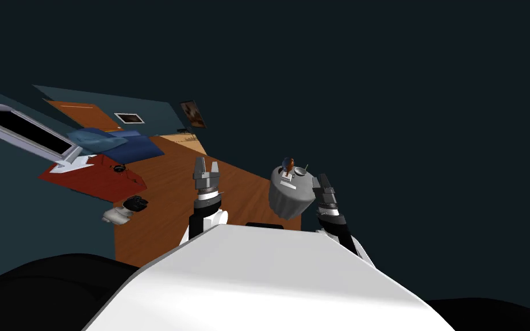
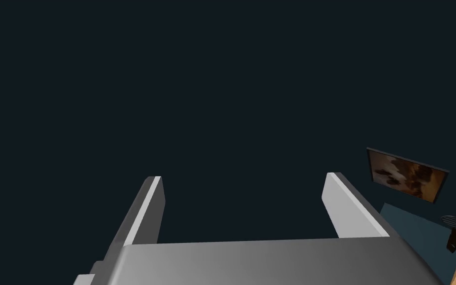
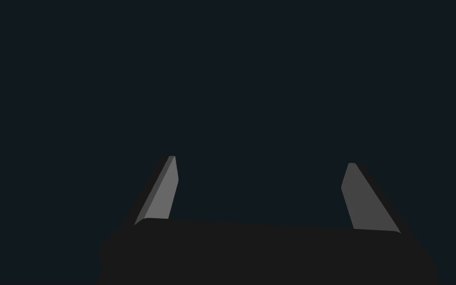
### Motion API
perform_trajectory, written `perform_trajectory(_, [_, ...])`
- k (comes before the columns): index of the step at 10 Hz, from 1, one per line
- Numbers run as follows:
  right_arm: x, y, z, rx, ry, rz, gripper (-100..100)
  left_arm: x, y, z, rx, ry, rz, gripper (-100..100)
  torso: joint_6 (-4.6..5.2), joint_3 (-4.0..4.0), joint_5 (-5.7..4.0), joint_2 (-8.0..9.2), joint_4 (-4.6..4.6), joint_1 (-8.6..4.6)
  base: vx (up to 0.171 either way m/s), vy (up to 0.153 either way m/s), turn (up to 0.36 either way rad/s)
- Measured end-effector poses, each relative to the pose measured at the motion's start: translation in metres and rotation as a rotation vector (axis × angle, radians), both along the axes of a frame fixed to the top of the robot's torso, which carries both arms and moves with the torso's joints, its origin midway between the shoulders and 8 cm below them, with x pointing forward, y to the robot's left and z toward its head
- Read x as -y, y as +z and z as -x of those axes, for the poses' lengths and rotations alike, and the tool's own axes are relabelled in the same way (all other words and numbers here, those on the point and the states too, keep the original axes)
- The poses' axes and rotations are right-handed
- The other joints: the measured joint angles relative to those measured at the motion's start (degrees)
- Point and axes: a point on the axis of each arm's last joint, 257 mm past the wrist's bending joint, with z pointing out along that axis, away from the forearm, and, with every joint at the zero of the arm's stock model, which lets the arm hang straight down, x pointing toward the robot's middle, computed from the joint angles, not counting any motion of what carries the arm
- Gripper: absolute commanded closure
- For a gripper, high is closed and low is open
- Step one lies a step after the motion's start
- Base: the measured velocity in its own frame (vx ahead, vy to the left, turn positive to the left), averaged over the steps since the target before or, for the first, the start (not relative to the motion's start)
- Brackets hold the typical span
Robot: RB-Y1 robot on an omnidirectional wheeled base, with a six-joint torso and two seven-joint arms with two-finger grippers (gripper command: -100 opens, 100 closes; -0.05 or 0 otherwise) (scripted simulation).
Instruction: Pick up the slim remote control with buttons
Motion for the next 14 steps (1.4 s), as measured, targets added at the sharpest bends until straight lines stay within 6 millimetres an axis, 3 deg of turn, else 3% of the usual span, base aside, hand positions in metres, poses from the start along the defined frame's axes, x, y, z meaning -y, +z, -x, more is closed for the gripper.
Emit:
perform_trajectory(3, [0.011, -0.053, 0.005, -0.138, -0.011, 0.096, -100, 0.0, 0.0, 0.0, 0.0, 0.0, 0.0, 0, 0.0, -0.04, -0.02, -0.07, -0.02, -0.1, 0.006, 0.048, 0.214])
perform_trajectory(7, [0.018, -0.1, 0.009, -0.259, -0.02, 0.177, -100, 0.0, 0.0, 0.0, 0.0, 0.0, 0.0, 0, 0.05, -0.04, -0.05, -0.08, -0.01, -0.23, 0.011, 0.036, 0.126])
perform_trajectory(11, [0.03, -0.16, 0.027, -0.406, -0.02, 0.28, -100, 0.0, 0.0, 0.0, 0.0, 0.0, 0.0, 0, 0.05, -0.09, -0.03, -0.15, -0.03, -0.17, 0.027, 0.042, 0.206])
perform_trajectory(14, [0.041, -0.215, 0.051, -0.545, -0.013, 0.376, -100, 0.0, 0.0, 0.0, 0.0, 0.0, 0.0, 0, 0.0, -0.11, -0.02, -0.19, -0.04, -0.13, 0.036, 0.04, 0.224])
